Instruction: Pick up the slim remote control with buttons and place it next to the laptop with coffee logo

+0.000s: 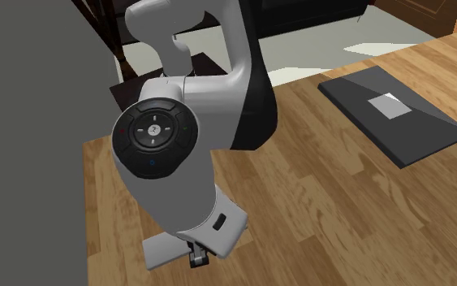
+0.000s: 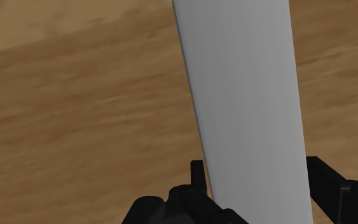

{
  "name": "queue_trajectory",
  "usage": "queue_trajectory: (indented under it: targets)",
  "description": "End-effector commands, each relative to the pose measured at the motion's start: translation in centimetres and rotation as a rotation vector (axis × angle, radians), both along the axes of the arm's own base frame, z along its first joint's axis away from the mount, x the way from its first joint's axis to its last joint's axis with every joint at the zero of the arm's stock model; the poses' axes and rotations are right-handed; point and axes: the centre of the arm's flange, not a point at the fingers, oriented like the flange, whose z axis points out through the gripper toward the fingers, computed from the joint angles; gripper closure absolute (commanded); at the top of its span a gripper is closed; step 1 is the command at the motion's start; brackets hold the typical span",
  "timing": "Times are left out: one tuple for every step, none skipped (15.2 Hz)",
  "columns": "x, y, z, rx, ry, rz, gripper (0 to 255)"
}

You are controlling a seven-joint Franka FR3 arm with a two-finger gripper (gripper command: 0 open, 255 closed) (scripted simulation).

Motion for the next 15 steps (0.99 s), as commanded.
queue_trajectory:
  targets:
    - [0.0, 0.0, 0.9, 0.000, 0.000, 0.000, 255]
    - [0.0, 0.0, 1.4, 0.000, 0.000, 0.000, 255]
    - [0.0, 0.0, 2.0, 0.000, 0.000, 0.000, 255]
    - [0.0, 0.0, 2.5, 0.000, 0.000, 0.000, 255]
    - [0.0, 0.0, 3.0, 0.000, 0.000, 0.000, 255]
    - [0.0, 0.0, 3.5, 0.000, 0.000, 0.000, 255]
    - [0.0, 0.0, 4.1, 0.000, 0.000, 0.000, 255]
    - [0.0, 0.0, 4.6, 0.000, 0.000, 0.000, 255]
    - [0.0, 0.0, 5.1, 0.000, 0.000, 0.000, 255]
    - [0.0, 0.0, 5.7, 0.000, 0.000, 0.000, 255]
    - [0.0, 0.0, 6.2, 0.000, 0.000, 0.000, 255]
    - [0.0, 0.0, 6.7, 0.000, 0.000, 0.000, 255]
    - [0.0, 0.0, 7.2, 0.000, 0.000, 0.000, 255]
    - [0.0, 0.0, 7.8, 0.000, 0.000, 0.000, 255]
    - [0.0, 0.0, 8.3, 0.000, 0.000, 0.000, 255]
